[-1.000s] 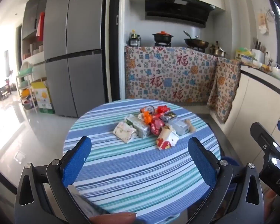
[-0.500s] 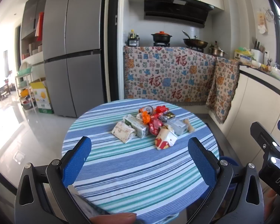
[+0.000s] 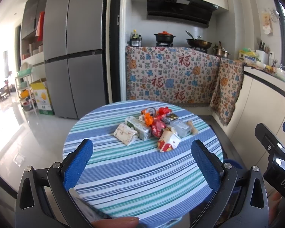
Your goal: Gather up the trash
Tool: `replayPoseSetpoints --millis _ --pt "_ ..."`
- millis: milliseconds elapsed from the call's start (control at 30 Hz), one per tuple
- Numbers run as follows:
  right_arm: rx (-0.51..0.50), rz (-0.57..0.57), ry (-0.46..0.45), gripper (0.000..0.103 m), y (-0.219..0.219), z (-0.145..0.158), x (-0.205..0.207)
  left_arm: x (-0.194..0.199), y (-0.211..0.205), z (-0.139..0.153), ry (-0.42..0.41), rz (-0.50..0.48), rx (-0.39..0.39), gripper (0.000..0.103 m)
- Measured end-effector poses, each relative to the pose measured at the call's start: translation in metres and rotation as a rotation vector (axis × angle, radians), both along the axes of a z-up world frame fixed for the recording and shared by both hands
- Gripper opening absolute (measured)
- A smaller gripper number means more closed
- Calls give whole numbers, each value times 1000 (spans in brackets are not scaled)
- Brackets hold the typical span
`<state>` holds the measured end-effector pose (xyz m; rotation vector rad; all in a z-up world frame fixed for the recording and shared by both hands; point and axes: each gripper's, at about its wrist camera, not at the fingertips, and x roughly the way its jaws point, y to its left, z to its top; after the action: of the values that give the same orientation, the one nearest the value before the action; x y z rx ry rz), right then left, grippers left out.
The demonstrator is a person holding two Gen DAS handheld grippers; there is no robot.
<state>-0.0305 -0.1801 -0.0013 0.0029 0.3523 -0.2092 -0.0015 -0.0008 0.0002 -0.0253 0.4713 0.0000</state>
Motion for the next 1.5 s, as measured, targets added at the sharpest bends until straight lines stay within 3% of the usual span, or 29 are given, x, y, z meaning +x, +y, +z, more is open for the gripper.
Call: replayPoseSetpoints --millis 633,1367,1500 --pt "6 0 6 103 0 -3 2 3 1 -2 34 -8 -17 103" --pt "10 -7 15 103 -3 -6 3 1 -3 -4 16 -7 68 103" --pt "10 -12 19 103 -4 -8 4 1 -4 -7 -21 -9 66 103"
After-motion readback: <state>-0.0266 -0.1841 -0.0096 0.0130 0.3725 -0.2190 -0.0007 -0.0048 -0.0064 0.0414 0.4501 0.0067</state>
